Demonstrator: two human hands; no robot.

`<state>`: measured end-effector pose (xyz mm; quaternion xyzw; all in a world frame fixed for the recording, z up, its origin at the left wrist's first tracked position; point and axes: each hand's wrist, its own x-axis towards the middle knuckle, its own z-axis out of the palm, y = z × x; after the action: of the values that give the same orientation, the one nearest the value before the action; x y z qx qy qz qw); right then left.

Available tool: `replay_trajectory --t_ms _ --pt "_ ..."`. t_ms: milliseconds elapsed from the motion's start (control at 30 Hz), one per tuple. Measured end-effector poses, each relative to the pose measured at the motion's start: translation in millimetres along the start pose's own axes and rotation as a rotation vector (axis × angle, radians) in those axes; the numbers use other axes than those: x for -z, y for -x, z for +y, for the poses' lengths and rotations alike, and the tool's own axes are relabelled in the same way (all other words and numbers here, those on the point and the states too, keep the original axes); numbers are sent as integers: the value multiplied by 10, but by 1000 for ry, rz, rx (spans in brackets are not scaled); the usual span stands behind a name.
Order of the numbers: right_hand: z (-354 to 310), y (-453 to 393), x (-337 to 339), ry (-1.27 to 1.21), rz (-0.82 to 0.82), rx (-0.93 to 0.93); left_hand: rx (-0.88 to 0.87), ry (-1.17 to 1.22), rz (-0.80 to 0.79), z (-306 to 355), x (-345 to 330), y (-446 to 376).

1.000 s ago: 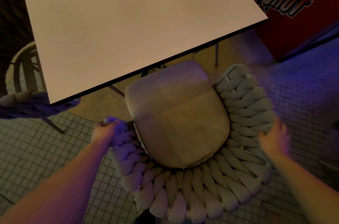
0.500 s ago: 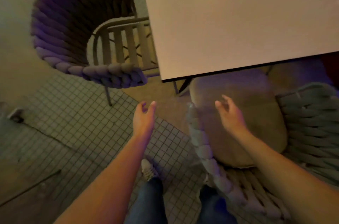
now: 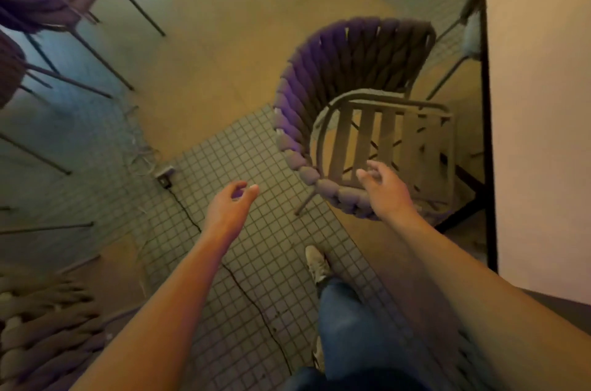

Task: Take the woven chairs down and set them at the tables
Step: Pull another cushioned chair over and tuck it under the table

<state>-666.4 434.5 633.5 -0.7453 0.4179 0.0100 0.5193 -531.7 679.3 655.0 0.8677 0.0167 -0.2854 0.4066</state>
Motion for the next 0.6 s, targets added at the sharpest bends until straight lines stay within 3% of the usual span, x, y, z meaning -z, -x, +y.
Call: replay_trajectory --t_ms 400,600 --pt "-1991 -1964 -1001 2 -44 137 -3 16 22 923 1348 -2128" --pt "-2770 -3264 -1520 -88 -26 8 -1 -9 -4 1470 1808 -3625"
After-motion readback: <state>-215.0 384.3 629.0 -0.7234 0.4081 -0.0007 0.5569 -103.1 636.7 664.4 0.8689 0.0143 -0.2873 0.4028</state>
